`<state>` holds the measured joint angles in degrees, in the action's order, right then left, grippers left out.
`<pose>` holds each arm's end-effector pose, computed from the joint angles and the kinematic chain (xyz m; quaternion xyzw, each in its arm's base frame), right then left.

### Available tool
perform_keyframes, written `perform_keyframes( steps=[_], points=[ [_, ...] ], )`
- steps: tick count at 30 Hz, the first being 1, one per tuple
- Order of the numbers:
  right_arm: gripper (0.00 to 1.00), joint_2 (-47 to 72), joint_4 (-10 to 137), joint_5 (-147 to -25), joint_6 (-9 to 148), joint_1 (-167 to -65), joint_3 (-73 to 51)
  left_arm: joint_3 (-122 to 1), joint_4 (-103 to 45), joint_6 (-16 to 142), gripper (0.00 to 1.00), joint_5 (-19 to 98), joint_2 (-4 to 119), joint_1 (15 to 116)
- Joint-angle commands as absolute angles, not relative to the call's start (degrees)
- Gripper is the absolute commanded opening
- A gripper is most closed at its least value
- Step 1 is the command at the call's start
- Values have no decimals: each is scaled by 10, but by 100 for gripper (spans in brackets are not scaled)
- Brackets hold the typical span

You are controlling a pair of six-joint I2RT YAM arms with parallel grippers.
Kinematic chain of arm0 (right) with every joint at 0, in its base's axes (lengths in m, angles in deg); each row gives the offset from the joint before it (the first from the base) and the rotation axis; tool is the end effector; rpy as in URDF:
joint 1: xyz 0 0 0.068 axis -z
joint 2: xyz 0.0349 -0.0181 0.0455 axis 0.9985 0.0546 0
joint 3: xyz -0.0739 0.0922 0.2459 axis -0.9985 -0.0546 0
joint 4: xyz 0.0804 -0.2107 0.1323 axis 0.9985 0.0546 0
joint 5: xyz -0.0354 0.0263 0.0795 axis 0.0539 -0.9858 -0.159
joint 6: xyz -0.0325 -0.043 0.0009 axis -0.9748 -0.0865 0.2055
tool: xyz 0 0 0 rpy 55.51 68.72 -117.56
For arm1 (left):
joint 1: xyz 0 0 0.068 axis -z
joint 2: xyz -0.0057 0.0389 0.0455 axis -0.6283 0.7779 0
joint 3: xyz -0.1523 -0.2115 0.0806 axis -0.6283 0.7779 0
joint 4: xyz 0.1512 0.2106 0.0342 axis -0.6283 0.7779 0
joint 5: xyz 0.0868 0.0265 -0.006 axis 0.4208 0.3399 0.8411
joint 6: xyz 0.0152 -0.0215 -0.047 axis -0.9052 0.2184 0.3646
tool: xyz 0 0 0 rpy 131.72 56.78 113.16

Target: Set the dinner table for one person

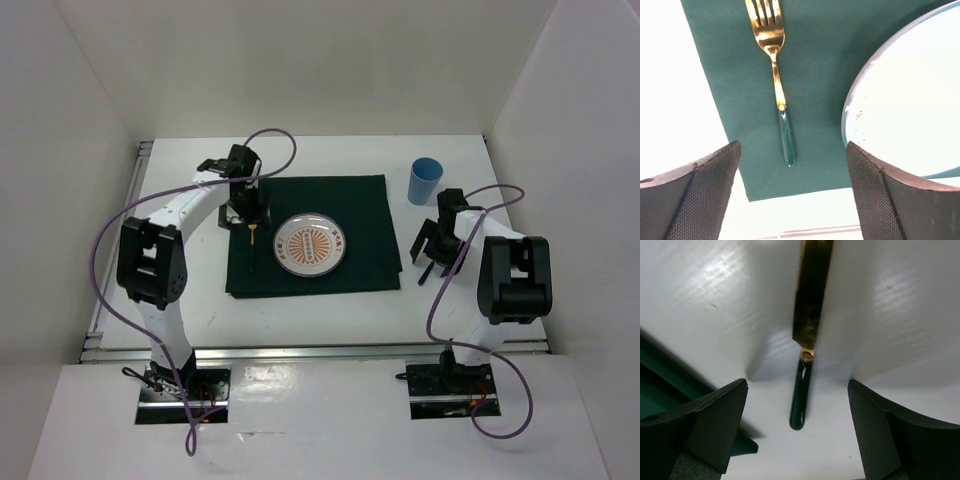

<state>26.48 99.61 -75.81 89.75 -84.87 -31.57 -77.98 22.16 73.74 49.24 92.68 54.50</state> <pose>0.2943 -0.0116 0.1575 0.2499 0.9612 0.0063 0.1162 0.3865 -0.1067 0.2277 -0.0601 0.9823 -0.0442 0.1719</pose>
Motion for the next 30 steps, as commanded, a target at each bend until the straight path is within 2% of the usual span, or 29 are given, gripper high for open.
perform_keyframes(
  steps=[1,4,8,11,12,13,16,21,26,30],
  points=[
    [87,297,951,-785,872,-848,-293,-804,209,710,91,522,851,546],
    [82,286,931,-796,879,-848,-329,-793,188,684,92,598,816,546],
    [73,253,931,-808,895,-848,-368,-793,188,672,92,598,765,519],
    [57,243,917,-813,900,-848,-396,-787,188,665,92,584,753,500],
    [51,242,917,-813,900,-848,-396,-782,188,659,92,584,744,500],
    [34,242,917,-813,900,-848,-402,-782,188,659,92,584,736,492],
    [0,250,923,-813,905,-843,-407,-777,188,659,93,576,728,467],
    [0,164,969,-768,917,-843,-412,-790,202,659,93,558,721,425],
    [0,67,1025,-743,897,-843,-341,-784,195,653,93,539,701,404],
    [0,22,1037,-784,844,-858,-267,-772,190,643,93,546,690,399]
  ],
)
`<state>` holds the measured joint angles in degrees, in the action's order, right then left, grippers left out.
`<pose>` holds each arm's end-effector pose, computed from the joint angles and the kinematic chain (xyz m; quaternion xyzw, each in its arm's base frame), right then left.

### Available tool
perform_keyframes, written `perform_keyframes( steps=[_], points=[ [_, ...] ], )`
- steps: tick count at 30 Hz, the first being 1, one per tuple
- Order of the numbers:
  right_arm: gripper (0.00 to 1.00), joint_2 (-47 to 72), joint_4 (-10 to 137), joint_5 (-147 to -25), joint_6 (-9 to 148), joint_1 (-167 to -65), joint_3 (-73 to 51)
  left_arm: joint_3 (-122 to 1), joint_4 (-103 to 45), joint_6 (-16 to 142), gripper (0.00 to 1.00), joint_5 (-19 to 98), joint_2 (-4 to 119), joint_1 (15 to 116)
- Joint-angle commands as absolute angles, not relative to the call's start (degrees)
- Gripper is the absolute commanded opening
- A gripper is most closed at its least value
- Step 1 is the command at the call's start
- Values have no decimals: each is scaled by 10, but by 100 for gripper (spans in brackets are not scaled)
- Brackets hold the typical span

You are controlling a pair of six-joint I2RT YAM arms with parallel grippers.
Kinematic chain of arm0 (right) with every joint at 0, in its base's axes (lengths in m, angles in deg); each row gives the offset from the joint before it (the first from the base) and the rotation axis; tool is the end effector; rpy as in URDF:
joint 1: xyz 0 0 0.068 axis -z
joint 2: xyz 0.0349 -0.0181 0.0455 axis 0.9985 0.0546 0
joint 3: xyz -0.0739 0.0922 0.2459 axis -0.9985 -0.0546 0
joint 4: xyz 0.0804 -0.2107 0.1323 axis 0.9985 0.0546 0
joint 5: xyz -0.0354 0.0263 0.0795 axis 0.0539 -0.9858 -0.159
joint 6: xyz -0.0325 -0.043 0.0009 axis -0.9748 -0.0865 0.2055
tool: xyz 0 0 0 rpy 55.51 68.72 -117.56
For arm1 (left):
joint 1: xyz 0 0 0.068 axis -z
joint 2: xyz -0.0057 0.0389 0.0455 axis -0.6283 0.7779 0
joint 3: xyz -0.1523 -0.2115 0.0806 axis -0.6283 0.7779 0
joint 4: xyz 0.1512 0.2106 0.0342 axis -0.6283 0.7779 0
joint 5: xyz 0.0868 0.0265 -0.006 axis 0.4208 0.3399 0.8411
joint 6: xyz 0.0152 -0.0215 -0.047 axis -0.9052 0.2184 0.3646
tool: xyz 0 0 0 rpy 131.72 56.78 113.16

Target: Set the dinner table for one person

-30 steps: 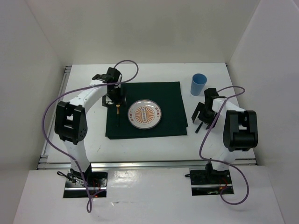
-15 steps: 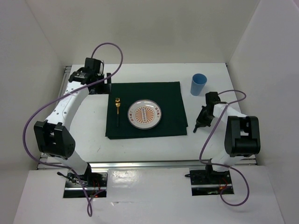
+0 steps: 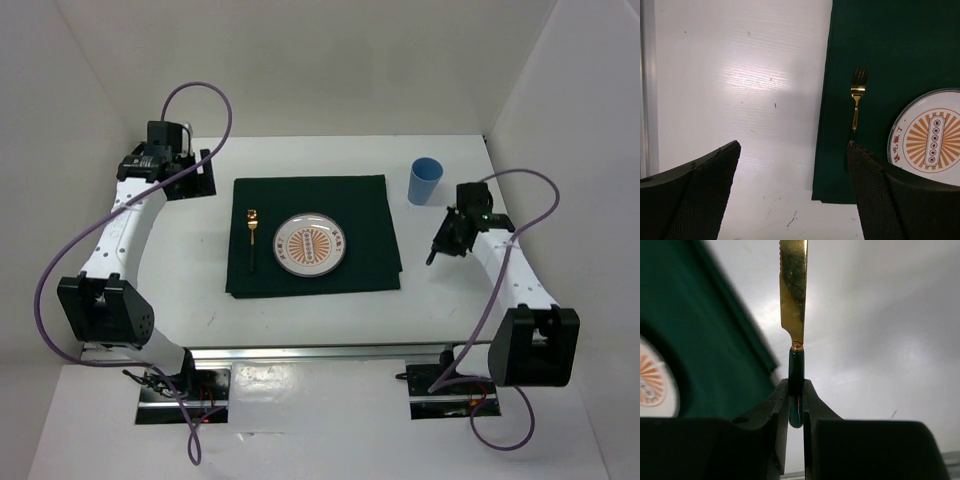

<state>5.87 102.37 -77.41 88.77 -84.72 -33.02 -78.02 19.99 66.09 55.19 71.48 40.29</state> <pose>0.2537 -0.0099 0.2408 0.2357 0.9377 0.0478 0.2509 0.3367 -0.0034 0.3610 -0.1315 0.9168 0.0089 0.3771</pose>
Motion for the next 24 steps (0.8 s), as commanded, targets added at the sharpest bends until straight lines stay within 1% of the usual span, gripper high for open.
perform_keyframes(
  steps=[1,3,4,5,6,7,10,11,15,20,24],
  points=[
    [0,22,1020,-798,811,-882,-251,-766,190,638,93,546,690,399],
    [0,30,1014,-818,784,-918,-200,-760,185,624,93,560,684,399],
    [0,57,1014,-825,763,-961,-182,-754,185,624,93,567,684,399],
    [0,77,1024,-825,756,-983,-149,-754,180,624,93,572,678,394],
    [0,101,1032,-814,750,-1003,-135,-754,180,624,93,572,678,394],
    [0,151,1048,-808,745,-1044,-123,-749,180,624,93,572,678,394],
    [0,215,1048,-797,747,-1086,-117,-749,180,619,93,577,672,388],
    [0,240,1035,-797,765,-1091,-117,-743,180,619,93,577,665,388],
    [0,265,975,-804,789,-1091,-155,-731,174,614,94,588,659,383],
    [0,325,981,-823,783,-1091,-140,-726,174,614,94,583,659,383],
    [0,359,951,-858,780,-1085,-153,-726,174,609,94,575,670,383]
  ],
)
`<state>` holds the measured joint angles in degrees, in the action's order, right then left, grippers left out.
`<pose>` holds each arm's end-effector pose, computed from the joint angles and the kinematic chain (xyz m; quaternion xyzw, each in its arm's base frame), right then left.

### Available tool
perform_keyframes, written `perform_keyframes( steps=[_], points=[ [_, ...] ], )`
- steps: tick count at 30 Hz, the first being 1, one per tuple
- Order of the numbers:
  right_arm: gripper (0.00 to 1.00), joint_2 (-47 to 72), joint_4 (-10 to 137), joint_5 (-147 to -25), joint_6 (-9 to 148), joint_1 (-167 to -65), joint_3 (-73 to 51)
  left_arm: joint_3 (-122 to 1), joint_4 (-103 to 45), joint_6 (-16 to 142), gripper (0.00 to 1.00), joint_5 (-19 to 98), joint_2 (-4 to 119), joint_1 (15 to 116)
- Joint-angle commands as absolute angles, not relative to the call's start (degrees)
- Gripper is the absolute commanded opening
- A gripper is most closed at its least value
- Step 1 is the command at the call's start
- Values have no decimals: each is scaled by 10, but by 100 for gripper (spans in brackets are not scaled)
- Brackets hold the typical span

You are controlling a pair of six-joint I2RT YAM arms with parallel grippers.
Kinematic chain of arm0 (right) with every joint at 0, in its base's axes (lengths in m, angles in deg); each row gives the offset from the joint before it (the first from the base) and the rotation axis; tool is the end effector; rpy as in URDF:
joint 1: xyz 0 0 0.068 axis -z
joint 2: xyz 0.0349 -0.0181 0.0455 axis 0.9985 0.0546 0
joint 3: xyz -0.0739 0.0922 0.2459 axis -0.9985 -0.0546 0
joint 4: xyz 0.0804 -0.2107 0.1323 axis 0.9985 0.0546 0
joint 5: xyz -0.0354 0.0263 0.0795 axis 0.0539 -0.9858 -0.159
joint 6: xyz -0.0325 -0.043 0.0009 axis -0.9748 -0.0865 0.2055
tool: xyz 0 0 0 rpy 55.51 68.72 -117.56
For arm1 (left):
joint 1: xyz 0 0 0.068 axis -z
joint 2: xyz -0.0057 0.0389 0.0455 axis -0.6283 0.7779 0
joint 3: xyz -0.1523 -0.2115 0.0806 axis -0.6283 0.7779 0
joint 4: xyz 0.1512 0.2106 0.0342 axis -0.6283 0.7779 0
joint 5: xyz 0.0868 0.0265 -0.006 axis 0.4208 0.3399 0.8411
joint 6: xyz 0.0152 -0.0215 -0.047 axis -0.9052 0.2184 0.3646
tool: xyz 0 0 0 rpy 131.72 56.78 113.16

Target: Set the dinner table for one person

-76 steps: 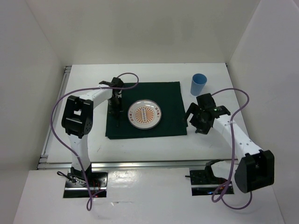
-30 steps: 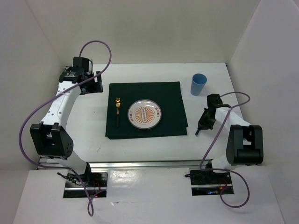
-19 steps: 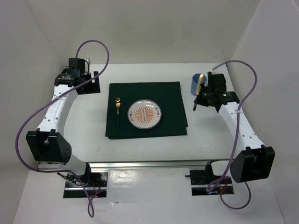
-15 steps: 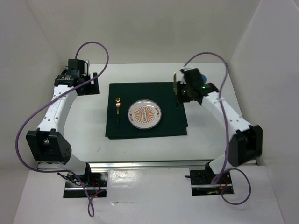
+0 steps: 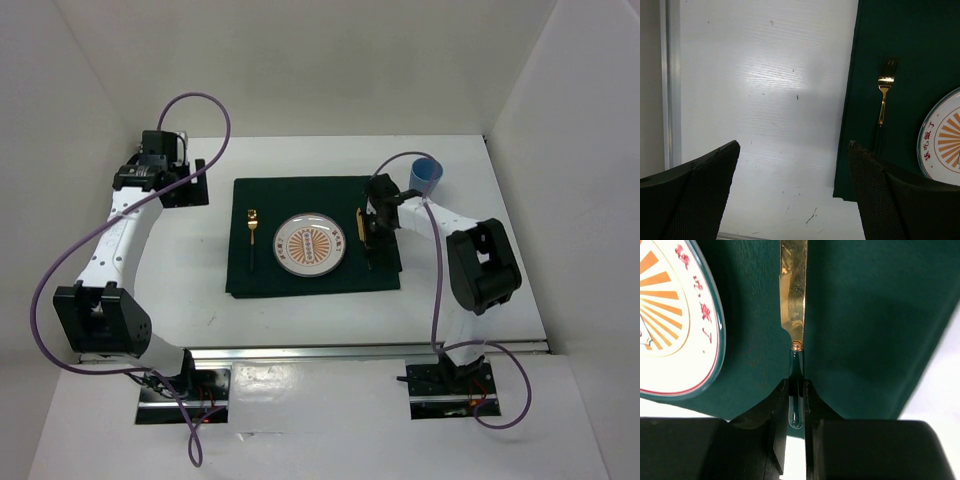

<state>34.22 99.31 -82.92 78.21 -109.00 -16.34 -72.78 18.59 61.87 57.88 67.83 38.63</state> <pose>0.3292 0.1372 0.1868 -0.0658 0.9802 0.0985 0.1586 0.3211 0.0079 0.3534 -0.1194 0.9176 0.0501 0.3759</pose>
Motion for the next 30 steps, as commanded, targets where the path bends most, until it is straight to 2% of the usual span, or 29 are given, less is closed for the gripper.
perform_keyframes(
  steps=[1,4,14,15,17,18,19,22,23,30],
  points=[
    [0,359,945,-864,785,-1085,-159,-720,174,609,94,575,670,383],
    [0,366,915,-877,811,-1073,-186,-720,174,609,94,575,670,383],
    [0,382,928,-880,827,-1059,-161,-708,169,603,94,561,665,383],
    [2,382,928,-880,821,-1059,-161,-708,169,598,94,561,665,383],
    [14,382,928,-880,816,-1059,-166,-708,169,598,94,561,665,383],
    [23,387,928,-880,811,-1059,-160,-708,169,598,94,561,665,383],
    [40,393,934,-880,810,-1059,-160,-708,169,598,94,555,665,383],
    [63,385,948,-880,797,-1059,-146,-713,174,598,94,555,670,383],
    [74,379,956,-880,797,-1059,-136,-713,180,598,94,555,670,383],
    [81,275,1098,-765,825,-1054,7,-713,180,587,94,567,653,383]
  ],
)
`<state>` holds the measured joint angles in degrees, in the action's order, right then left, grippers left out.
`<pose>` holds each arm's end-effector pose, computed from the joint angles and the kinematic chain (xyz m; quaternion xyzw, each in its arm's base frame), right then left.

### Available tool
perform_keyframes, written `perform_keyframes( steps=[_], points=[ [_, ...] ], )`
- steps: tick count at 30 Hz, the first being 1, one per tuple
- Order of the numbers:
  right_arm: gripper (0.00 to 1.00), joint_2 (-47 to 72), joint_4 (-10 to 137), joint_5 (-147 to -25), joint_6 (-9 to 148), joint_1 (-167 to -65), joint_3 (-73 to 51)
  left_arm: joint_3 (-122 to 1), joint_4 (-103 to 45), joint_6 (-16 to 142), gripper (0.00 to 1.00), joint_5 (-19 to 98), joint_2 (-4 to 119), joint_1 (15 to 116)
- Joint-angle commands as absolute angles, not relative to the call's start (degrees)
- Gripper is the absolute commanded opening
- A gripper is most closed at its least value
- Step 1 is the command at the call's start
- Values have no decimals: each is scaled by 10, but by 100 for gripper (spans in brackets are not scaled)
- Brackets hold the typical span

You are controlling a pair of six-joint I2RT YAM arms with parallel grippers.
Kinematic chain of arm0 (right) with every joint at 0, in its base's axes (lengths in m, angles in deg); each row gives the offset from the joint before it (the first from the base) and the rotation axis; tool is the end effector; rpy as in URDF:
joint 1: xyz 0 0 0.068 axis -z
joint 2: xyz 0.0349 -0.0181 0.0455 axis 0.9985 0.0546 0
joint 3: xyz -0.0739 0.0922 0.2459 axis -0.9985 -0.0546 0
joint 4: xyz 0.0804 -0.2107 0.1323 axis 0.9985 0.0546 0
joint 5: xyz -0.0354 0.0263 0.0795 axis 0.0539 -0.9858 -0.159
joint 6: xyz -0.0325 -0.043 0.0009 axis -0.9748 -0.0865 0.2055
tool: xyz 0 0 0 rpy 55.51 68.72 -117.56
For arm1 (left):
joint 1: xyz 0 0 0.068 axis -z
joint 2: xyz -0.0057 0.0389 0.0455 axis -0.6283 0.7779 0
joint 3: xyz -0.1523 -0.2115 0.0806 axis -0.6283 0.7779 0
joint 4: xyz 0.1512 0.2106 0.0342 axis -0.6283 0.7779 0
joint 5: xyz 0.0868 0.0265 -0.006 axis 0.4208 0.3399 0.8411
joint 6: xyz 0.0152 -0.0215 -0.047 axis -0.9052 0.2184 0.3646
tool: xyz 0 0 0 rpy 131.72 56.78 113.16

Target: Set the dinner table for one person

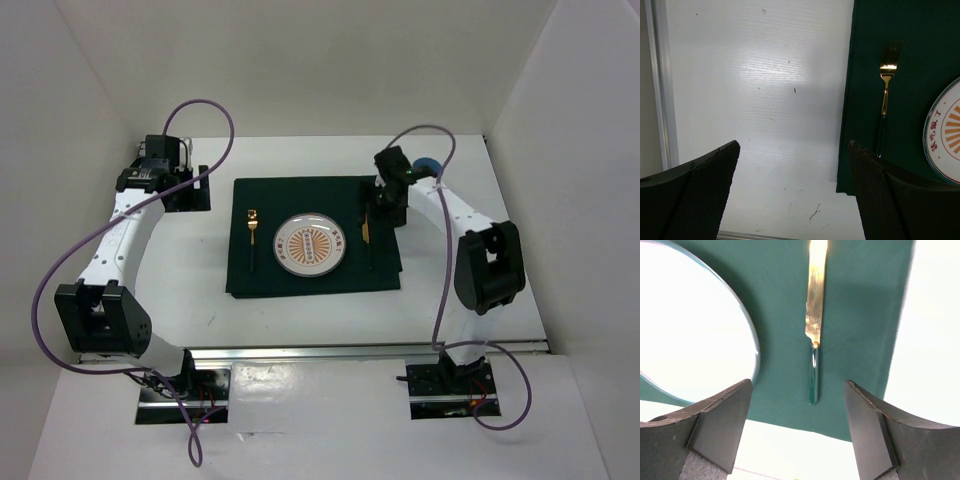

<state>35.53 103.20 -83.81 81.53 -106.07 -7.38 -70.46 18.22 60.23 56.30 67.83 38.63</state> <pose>0.3556 0.1277 0.2208 -0.0153 0.9755 0.1163 0.1863 0.3205 0.0070 0.3408 -0.1005 0.9269 0.0444 0.3588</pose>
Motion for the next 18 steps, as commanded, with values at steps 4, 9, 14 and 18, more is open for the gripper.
perform_keyframes(
  steps=[4,9,14,18],
  points=[
    [82,293,1152,-727,832,-979,117,-713,174,582,94,580,653,383],
    [74,359,1153,-757,826,-865,220,-708,174,577,94,608,653,383],
    [70,409,1110,-767,844,-818,243,-703,169,577,94,620,658,383],
    [70,463,1103,-754,844,-812,262,-703,169,572,94,632,658,378]
  ],
)
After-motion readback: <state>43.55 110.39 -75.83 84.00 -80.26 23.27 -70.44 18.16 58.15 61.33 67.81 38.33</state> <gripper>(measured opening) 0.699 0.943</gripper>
